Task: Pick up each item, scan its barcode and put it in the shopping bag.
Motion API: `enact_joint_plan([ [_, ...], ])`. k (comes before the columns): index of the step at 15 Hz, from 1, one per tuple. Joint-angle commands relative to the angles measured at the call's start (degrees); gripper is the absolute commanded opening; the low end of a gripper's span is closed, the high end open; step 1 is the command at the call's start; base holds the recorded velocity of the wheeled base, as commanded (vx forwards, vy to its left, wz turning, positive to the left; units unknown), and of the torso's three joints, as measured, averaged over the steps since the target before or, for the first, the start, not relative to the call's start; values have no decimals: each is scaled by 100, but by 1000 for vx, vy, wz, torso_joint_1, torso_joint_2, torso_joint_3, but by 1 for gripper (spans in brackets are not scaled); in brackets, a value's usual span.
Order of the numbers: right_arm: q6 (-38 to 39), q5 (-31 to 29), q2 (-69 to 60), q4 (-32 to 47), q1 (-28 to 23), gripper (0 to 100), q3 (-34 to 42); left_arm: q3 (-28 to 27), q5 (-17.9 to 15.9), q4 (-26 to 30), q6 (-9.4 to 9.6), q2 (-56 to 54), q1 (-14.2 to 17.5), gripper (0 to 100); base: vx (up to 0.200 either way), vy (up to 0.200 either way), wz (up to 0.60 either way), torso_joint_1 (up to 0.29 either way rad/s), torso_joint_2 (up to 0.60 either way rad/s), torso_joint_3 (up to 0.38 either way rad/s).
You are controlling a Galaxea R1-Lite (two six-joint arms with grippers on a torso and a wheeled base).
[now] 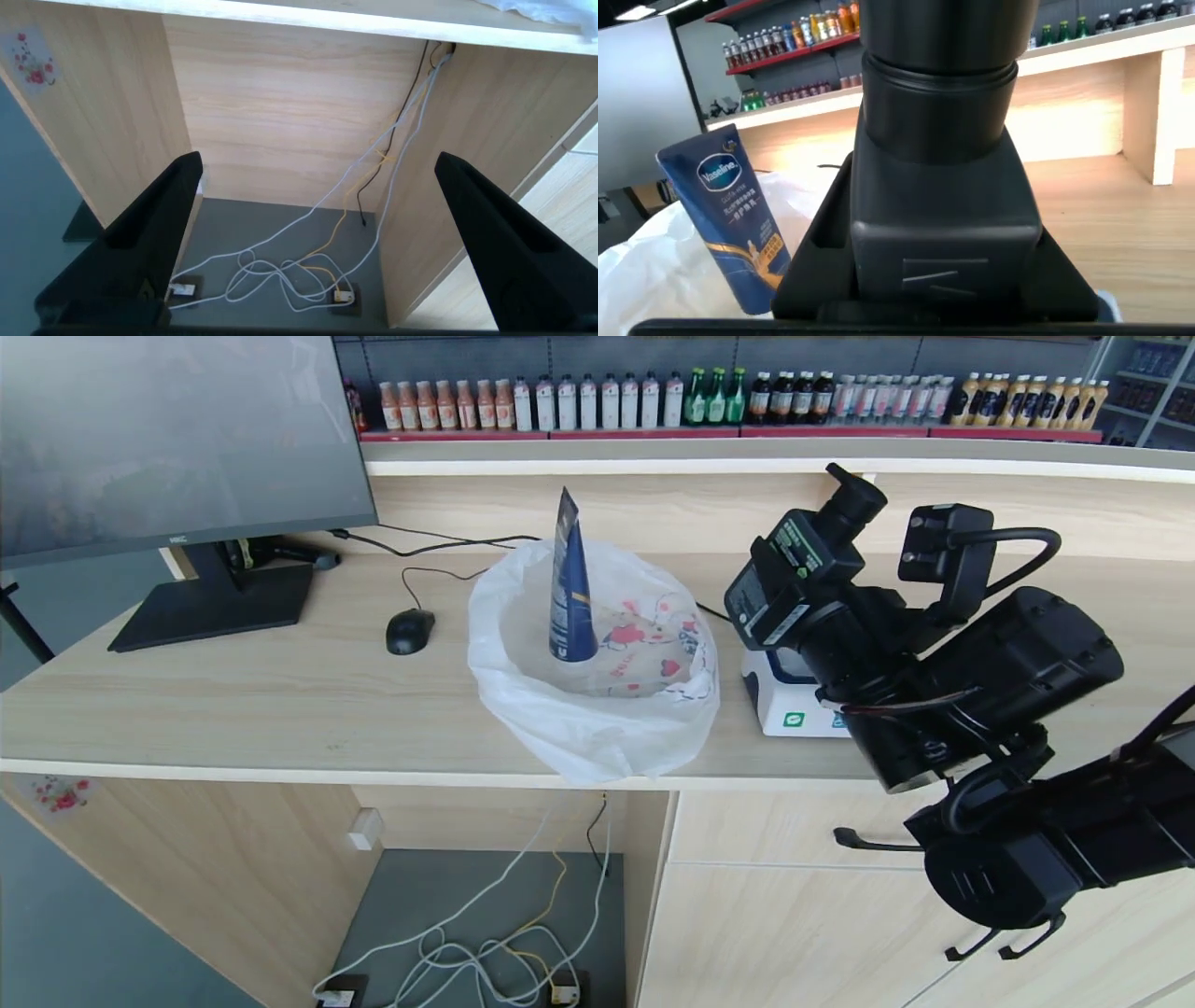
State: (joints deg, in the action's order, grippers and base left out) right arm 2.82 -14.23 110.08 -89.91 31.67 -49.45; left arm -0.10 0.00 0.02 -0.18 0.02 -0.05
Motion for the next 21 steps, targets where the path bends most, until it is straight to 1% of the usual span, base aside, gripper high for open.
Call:
enact_joint_plan([
  [1, -9, -1, 92, -9, 94, 0, -21, 1, 0, -2, 1, -2, 5, 100, 0, 200, 0, 2, 2, -2],
  [3, -27, -1, 101, -9, 94, 0, -39, 1, 0, -2, 1, -2, 5, 100, 0, 200, 0, 2, 0, 5],
  [11, -229, -1, 57, -9, 50, 0, -30, 1, 0, -2, 18, -2, 5, 100, 0, 0, 0, 0, 0, 0],
  [13, -229, 16, 31, -9, -47, 0, 40, 1, 0, -2, 27, -2, 5, 100, 0, 0, 0, 0, 0, 0],
  [15, -413, 192, 57, -9, -293, 0, -30, 1, 0, -2, 18, -2, 5, 100, 0, 0, 0, 0, 0, 0],
  [16, -440, 227, 66, 122, -416, 0, -92, 1, 0, -2, 18, -2, 5, 100, 0, 0, 0, 0, 0, 0],
  [19, -449, 236, -154, 1634, -539, 0, -654, 1, 0, -2, 18, -2, 5, 100, 0, 0, 0, 0, 0, 0],
  [21, -449, 245, -92, 2214, -653, 0, -883, 1, 0, -2, 18, -2, 5, 100, 0, 0, 0, 0, 0, 0],
])
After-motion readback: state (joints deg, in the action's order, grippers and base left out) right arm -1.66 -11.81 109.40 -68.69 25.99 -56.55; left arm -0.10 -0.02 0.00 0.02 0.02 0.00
